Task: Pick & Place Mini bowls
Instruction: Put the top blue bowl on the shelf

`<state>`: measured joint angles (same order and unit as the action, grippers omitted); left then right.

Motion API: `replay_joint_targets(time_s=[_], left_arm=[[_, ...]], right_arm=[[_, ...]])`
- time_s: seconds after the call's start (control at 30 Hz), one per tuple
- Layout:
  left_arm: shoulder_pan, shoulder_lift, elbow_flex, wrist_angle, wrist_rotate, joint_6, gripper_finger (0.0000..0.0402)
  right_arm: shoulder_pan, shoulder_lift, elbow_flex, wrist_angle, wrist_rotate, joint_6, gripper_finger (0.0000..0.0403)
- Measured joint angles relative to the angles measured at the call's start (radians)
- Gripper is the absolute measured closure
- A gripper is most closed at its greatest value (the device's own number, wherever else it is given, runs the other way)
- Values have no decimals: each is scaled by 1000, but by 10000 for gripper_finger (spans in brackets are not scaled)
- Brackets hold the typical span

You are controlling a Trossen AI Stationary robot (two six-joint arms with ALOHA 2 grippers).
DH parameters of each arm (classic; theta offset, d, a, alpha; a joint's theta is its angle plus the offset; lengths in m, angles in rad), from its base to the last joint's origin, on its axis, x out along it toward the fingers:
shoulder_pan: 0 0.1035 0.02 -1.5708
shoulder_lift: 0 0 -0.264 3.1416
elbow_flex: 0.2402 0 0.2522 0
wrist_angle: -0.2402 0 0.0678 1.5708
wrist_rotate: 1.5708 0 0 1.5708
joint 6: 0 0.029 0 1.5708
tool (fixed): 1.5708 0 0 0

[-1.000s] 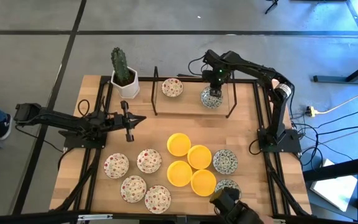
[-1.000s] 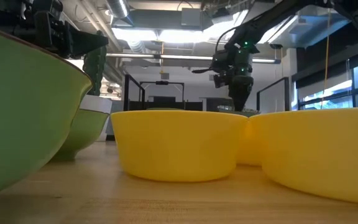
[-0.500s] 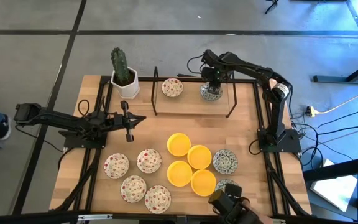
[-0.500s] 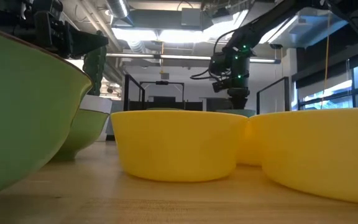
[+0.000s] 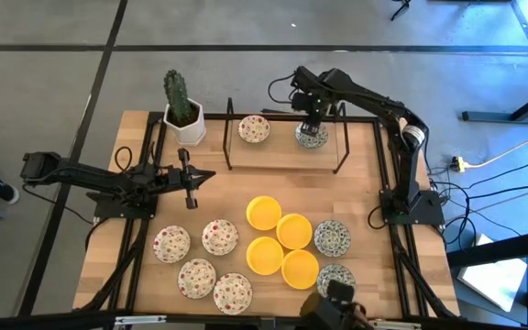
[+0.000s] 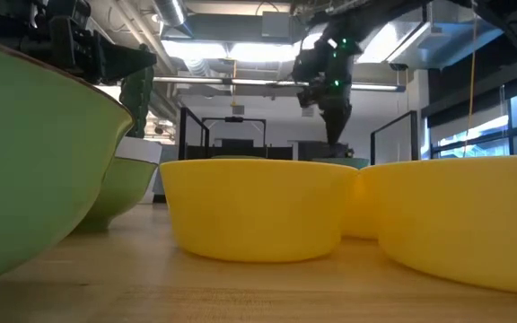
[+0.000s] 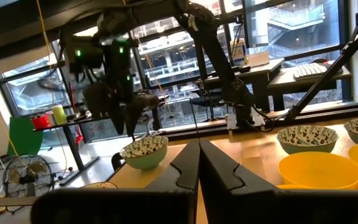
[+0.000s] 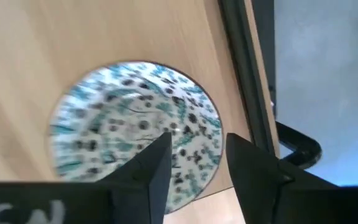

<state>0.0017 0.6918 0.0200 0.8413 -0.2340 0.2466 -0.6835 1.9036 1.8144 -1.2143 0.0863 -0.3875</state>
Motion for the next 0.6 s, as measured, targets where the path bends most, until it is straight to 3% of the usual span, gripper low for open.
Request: replay_joint_targets(time_s=[0.17,0.4,0.6], left_arm=[[0,0,0,0,0,0,399],[0,0,0,0,0,0,396],[0,0,0,0,0,0,399]], right_arm=[[88,-15,25,-57,-94,41,282],[224,-17,-19,-141,-163,-34,392],[274,-17,-20,-192,-180,-13,398]])
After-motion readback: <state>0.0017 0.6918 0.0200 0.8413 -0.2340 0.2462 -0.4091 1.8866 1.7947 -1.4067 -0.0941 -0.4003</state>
